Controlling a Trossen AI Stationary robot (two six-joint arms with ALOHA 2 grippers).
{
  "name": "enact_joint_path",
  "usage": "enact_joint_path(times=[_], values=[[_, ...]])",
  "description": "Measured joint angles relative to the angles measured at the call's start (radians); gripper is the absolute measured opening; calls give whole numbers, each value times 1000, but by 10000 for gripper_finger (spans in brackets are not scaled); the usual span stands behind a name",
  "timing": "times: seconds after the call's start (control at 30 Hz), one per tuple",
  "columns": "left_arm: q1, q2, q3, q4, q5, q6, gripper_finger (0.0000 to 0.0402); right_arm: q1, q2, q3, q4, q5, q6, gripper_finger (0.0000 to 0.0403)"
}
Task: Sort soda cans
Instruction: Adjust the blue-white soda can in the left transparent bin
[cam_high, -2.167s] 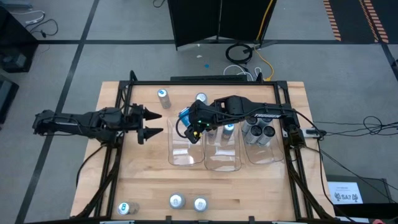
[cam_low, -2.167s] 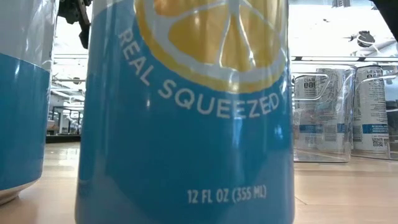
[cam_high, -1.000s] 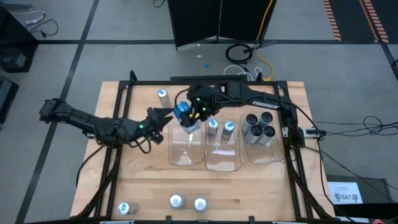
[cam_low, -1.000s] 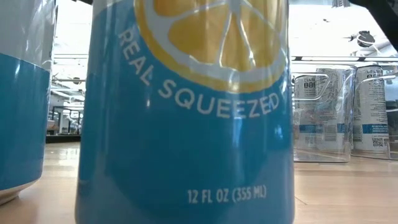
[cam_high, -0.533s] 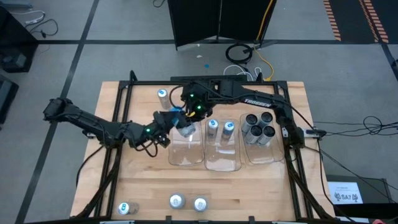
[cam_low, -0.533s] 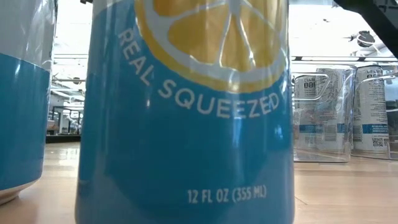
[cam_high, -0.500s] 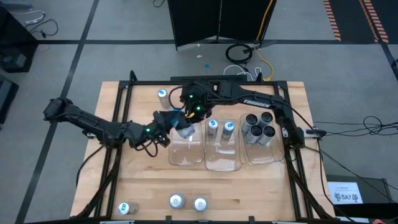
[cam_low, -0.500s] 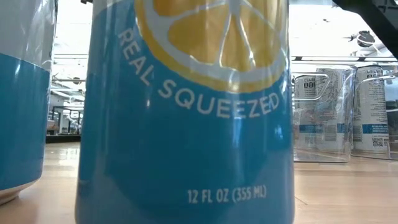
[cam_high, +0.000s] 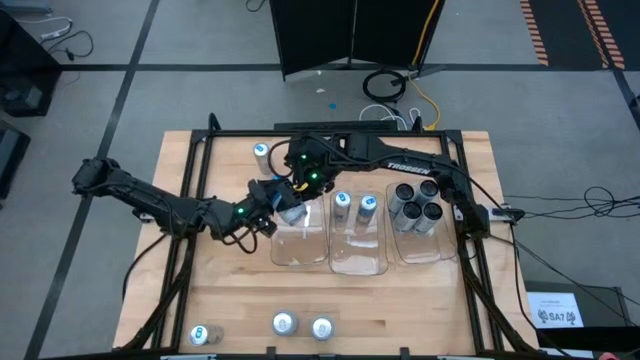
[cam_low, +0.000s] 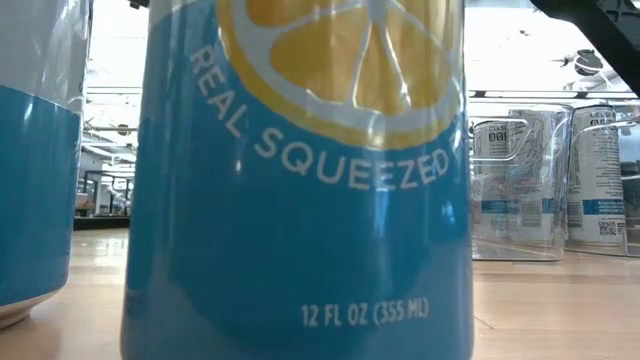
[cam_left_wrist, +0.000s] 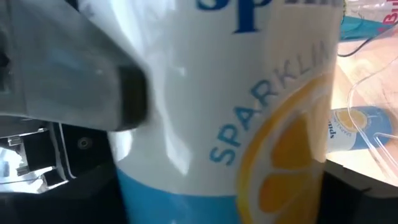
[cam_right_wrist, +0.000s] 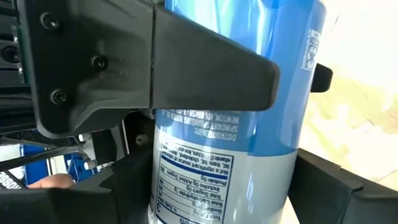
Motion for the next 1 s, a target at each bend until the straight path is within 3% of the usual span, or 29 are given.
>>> enact_joint_path(times=[0.17,0.37,1.0], values=[[0,0,1,1,-5,-3,300,-1,0,0,0,0,-2,286],[0,0,1,5,-6,-10,306,-1,0,0,0,-1,-5,291],[0,0,0,44,-11,-54,316,-10,-3,2,-5,-16,-32,381]])
